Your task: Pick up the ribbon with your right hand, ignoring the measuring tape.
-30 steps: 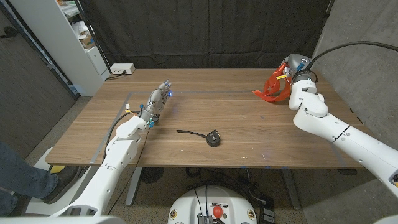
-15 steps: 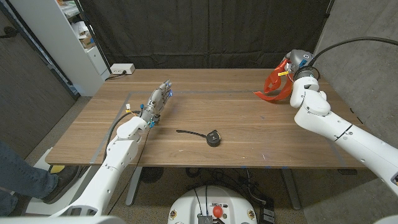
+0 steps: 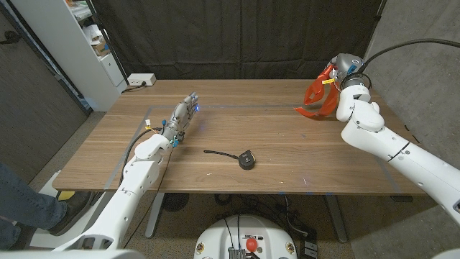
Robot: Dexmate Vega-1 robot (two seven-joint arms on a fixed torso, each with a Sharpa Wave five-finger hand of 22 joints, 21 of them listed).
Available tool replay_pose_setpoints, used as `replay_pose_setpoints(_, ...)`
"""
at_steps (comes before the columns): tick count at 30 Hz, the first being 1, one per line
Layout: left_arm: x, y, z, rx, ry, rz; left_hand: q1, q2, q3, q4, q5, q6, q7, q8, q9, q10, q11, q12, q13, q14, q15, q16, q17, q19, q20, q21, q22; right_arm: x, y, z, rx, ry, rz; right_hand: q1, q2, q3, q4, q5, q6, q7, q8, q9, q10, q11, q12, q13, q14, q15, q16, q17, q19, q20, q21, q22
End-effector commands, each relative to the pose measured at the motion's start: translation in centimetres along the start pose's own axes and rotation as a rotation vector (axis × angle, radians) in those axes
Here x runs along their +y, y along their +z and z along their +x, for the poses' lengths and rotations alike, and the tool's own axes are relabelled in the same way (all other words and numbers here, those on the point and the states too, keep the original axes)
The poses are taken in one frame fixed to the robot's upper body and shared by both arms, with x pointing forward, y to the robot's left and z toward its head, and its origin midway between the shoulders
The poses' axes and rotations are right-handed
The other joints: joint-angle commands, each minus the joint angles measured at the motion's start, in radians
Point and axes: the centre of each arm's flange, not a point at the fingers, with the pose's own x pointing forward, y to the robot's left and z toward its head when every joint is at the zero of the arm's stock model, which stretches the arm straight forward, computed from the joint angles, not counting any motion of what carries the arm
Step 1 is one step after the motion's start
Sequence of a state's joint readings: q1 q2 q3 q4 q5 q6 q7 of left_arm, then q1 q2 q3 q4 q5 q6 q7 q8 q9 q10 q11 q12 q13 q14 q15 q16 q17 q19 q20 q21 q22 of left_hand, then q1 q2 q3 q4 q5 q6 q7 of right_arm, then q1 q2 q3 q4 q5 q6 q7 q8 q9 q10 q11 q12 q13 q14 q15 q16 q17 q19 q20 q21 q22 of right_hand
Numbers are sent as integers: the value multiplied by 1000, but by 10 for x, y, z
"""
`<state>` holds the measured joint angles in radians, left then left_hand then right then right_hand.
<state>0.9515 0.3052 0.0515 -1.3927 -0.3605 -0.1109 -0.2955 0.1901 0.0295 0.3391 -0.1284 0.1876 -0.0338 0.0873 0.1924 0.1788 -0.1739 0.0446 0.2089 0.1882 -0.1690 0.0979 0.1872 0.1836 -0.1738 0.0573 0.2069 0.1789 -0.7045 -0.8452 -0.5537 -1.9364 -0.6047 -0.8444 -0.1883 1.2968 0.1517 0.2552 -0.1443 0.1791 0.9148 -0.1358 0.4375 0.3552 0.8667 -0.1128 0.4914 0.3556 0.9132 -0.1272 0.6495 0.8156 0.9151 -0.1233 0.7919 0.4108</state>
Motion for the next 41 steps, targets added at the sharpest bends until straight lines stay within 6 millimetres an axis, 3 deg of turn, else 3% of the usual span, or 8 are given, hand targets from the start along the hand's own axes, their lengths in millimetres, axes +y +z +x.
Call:
replay_pose_setpoints(1,3,4,1,-4,-4,6,5,9,1,-4,-5,5,5,-2,2,-15,-5,0,5,-84,3,3,3,-154,5,0,4,-9,5,2,-14,-9,24,7,2,5,7,-2,5,6,6,4,25,-14,-2,5,9,-103,-8,6,-7,-92,15,4)
replay_pose_setpoints(41,4,2,-1,-2,-12,3,5,9,0,-5,-5,4,5,-2,2,-17,-1,0,5,-84,1,4,3,-155,5,-2,4,-14,15,-2,-17,-21,42,7,2,6,10,-2,4,4,3,8,32,-14,-11,11,26,-103,-26,31,-20,-92,64,6)
